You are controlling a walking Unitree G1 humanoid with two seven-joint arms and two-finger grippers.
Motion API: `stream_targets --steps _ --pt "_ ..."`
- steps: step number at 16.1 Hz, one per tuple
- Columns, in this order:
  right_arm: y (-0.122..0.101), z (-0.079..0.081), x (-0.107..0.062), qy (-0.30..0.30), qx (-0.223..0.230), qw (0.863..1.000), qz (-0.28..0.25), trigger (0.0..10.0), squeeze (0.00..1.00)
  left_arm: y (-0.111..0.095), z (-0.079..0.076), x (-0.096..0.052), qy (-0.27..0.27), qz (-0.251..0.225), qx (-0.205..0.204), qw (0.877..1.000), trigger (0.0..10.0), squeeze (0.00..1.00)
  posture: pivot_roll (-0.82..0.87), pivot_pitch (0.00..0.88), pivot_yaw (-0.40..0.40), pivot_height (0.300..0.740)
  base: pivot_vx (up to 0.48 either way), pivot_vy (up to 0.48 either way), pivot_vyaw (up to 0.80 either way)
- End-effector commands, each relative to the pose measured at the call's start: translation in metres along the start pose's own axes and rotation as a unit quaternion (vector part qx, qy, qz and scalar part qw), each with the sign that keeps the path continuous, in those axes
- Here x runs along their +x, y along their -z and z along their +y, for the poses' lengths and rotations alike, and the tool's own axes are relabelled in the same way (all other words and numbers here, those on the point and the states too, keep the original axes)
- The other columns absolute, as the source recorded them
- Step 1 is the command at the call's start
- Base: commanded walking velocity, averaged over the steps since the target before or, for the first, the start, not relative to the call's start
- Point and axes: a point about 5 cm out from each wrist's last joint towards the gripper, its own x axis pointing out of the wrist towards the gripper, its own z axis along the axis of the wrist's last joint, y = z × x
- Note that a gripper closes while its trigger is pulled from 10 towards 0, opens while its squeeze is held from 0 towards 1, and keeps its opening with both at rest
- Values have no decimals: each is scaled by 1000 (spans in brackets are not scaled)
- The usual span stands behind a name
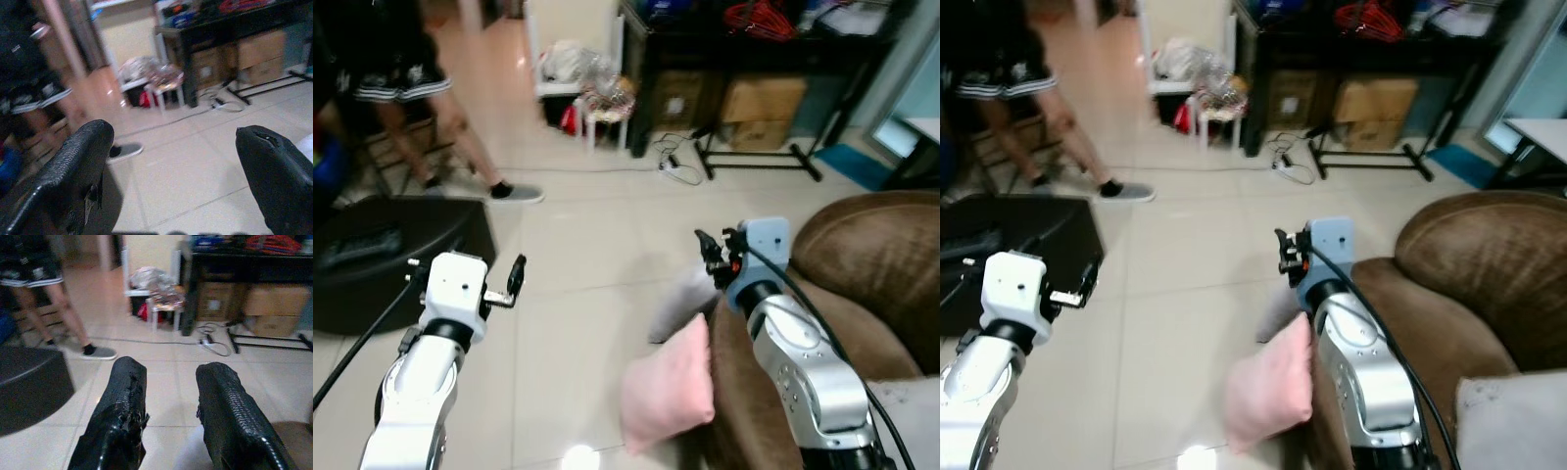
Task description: Move the pillow to the sofa from floor
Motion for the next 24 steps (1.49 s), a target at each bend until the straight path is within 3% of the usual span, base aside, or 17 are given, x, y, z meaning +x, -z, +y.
stream_targets --steps 1,6,9,11,12,16,24 --pt "0 -12 -3 19 -4 1000 0 10000 0 -2 -10 2 19 -5 -8 1000 10000 0 24 0 -45 740 307 0 -788" --pt "2 -11 -3 17 -8 1000 -2 10000 0 -3 -10 2 22 -7 -7 1000 10000 0 28 0 -43 740 308 0 0" --pt "3 -7 -5 -15 -59 998 1 10000 0 -3 -11 2 25 -8 -6 1000 10000 0 28 0 -40 740 307 0 533" --pt "4 -8 -5 -15 -53 998 2 10000 0 -3 -14 3 30 -9 -4 1000 10000 0 26 0 -38 740 309 0 800" --pt "6 -12 -5 -1 -29 1000 4 10000 0 -3 -15 4 33 -10 -2 999 10000 0 26 0 -38 740 292 0 0" --pt "9 -15 -6 -1 -32 999 10 10000 0 -1 -15 5 24 -5 6 1000 10000 0 20 0 -36 740 0 0 0" --pt "14 -23 -7 36 -24 999 17 10000 0 5 -9 2 7 9 11 1000 10000 0 27 0 -52 661 0 0 0"
